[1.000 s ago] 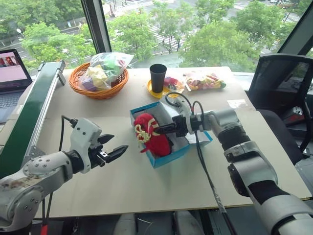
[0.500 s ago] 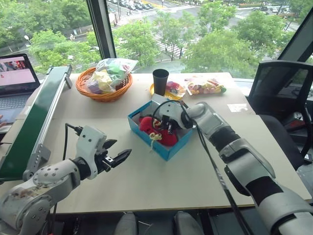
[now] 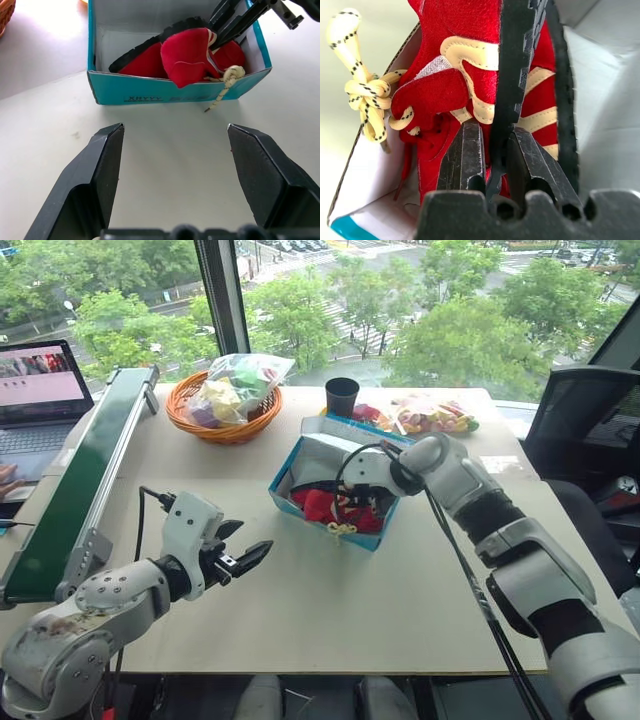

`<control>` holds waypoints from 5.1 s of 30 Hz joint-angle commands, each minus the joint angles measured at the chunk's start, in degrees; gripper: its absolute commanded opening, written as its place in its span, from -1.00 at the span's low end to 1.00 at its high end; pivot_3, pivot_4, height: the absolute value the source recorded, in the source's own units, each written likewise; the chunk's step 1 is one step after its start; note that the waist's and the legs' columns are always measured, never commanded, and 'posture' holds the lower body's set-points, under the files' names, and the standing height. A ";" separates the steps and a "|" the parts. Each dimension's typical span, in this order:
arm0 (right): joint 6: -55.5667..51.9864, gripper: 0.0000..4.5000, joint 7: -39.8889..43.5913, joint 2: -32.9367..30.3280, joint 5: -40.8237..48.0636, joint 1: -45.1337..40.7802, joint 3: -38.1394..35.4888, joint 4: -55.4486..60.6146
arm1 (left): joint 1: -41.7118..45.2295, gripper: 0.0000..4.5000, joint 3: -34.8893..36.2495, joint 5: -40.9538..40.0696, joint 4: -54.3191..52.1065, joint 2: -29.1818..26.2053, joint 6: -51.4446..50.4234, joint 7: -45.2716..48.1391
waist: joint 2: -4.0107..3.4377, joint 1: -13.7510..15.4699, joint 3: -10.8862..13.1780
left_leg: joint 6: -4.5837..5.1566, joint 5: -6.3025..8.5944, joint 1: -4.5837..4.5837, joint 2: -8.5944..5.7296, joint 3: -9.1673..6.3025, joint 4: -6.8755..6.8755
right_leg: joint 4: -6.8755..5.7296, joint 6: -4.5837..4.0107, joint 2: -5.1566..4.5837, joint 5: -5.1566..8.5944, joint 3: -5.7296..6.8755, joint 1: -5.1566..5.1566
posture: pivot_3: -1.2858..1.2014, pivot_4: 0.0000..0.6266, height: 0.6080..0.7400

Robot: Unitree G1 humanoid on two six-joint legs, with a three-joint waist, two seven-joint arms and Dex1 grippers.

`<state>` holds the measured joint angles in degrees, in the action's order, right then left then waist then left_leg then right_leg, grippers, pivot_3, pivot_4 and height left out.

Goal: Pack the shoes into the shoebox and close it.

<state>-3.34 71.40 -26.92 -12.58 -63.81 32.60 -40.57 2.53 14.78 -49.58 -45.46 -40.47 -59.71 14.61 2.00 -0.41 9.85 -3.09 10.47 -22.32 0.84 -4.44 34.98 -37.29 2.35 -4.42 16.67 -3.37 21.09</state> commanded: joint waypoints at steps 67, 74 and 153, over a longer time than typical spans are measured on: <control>-9.90 -1.00 6.48 5.84 6.15 -20.33 -22.55 -24.17 | 1.11 0.59 -0.07 -0.24 -1.29 -2.19 1.35 2.90 | -0.51 -3.25 0.66 | -0.05 -0.05 -1.14 0.02 0.04 0.05 | -0.40 -0.03 0.12 -0.19 -0.24 1.42 | 0.03 -0.52 0.96; -8.43 -1.00 3.01 8.91 5.20 -19.43 -22.35 -26.27 | 0.57 0.59 0.00 -1.30 -1.94 -2.72 0.87 2.77 | -0.50 -3.43 0.66 | -0.05 -0.05 -1.16 0.01 0.03 0.05 | -0.43 -0.03 0.12 -0.19 -0.24 1.44 | 0.03 -0.52 0.96; 7.01 -1.00 -40.20 8.85 -3.96 -7.46 -22.33 -36.50 | 4.95 0.59 -0.69 -3.72 0.21 -7.32 -0.23 5.34 | -0.41 -4.73 0.74 | -0.22 -0.18 -1.50 0.01 0.18 0.13 | -0.90 -0.11 0.14 -0.11 -0.47 2.00 | 0.03 -0.52 0.96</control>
<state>1.06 31.83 -18.59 -17.32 -70.88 11.45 -78.09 7.06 12.57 -52.57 -43.36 -47.78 -60.18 20.41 1.59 -5.14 10.59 -3.32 10.29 -23.81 0.85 -4.26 35.11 -38.20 2.25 -4.28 16.56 -3.84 23.09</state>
